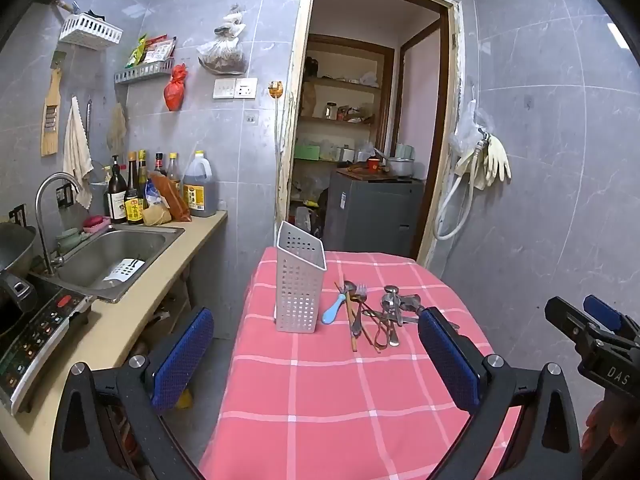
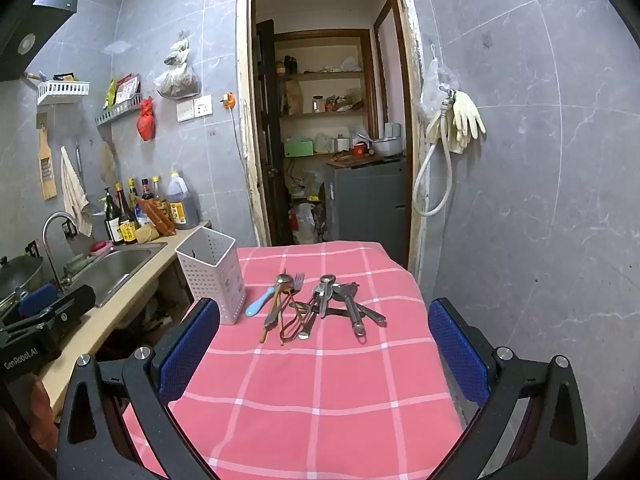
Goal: Organize utensils
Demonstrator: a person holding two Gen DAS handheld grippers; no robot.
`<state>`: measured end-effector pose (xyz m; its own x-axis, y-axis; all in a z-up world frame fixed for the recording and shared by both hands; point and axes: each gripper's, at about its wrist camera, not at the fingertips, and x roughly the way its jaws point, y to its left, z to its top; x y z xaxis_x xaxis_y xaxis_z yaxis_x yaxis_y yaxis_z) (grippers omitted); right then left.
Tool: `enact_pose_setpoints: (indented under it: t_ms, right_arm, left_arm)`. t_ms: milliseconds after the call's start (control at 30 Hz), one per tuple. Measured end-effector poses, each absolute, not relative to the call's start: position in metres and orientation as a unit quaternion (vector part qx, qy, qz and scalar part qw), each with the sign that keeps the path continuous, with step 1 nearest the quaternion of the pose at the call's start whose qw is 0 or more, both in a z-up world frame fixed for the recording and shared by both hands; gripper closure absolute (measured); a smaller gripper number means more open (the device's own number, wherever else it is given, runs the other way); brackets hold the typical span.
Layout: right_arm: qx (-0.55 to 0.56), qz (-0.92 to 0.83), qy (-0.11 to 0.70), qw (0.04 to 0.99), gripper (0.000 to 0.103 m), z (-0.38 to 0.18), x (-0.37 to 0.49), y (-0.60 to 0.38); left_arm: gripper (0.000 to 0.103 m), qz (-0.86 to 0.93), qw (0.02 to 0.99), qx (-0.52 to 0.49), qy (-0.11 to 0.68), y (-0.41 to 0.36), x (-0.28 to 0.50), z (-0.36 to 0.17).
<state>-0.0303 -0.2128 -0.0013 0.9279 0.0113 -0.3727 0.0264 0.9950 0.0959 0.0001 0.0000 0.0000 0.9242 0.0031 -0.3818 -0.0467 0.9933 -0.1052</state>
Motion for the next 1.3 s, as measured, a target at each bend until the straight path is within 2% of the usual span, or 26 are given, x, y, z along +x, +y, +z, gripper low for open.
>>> enact_pose_setpoints:
  t_ms: [1300]
  right_arm:
    - [0.048, -0.003, 0.194, 0.98, 0.001, -0.0028, -0.0242, -0.2134]
  left_arm:
    - [0.0, 0.014, 0.979, -0.061, 0.194, 0.0061, 0.0011, -0.0022]
